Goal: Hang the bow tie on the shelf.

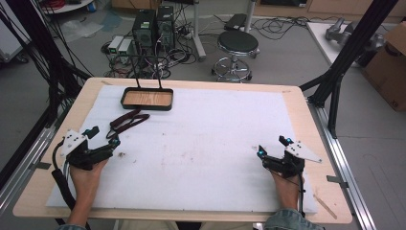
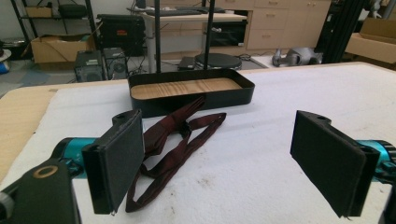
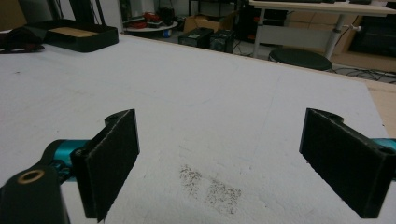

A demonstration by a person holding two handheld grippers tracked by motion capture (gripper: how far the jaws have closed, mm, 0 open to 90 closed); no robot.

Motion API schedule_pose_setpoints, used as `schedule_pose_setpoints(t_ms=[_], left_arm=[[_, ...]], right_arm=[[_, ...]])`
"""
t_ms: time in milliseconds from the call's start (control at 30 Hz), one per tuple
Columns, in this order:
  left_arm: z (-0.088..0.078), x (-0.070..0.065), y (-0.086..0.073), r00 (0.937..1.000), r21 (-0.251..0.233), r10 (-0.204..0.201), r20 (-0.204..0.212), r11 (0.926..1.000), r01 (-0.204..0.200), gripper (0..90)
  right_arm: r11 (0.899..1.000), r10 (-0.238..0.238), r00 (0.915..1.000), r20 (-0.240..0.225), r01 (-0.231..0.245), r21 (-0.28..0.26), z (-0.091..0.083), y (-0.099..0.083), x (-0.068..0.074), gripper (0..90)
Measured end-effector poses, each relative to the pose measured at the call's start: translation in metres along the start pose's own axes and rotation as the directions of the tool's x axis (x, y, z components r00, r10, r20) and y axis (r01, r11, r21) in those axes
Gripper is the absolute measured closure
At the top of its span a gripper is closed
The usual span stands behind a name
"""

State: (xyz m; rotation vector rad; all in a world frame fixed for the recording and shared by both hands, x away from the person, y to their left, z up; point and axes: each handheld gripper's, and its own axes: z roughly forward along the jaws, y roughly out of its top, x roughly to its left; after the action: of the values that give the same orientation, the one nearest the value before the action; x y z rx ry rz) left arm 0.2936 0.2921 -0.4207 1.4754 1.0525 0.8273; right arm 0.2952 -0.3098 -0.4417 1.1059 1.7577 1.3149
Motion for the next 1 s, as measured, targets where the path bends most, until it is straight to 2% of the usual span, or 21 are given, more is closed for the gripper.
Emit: schedule_pose_setpoints(t_ms=[233,433,600,700,767,1000], left_arm=[[0.004,0.003,0.002,0.9991,0.01,-0.001,0.042,0.9999,0.001,20.5],[0.008,0.012,0.003,0.9985,0.008,-0.019,0.051,0.9998,0.018,20.1],[0.009,0.03,0.002,0.9989,0.013,-0.028,0.039,0.9995,0.027,19.3],[0.01,0.042,0.002,0.9993,0.029,-0.031,0.019,0.9991,0.03,19.2],[0.011,0.048,0.001,0.9989,0.026,-0.045,0.014,0.9987,0.045,19.4],[0.019,0.067,0.006,0.9999,0.005,-0.013,0.011,0.9999,0.013,22.6]], right_arm=[[1.0,0.005,1.0,-0.003,-0.005,0.001,0.0,0.0,0.001,10.9],[1.0,0.001,1.0,-0.005,-0.001,0.002,0.0,0.0,0.001,10.9],[1.0,0.007,1.0,-0.005,-0.007,0.005,0.0,0.0,0.001,10.9],[1.0,-0.006,1.0,-0.002,0.006,0.003,0.001,0.0,0.001,10.9],[1.0,-0.008,1.0,0.0,0.008,0.004,0.001,0.0,0.001,10.9],[1.0,-0.007,1.0,0.004,0.007,0.01,0.001,0.0,0.002,10.9]])
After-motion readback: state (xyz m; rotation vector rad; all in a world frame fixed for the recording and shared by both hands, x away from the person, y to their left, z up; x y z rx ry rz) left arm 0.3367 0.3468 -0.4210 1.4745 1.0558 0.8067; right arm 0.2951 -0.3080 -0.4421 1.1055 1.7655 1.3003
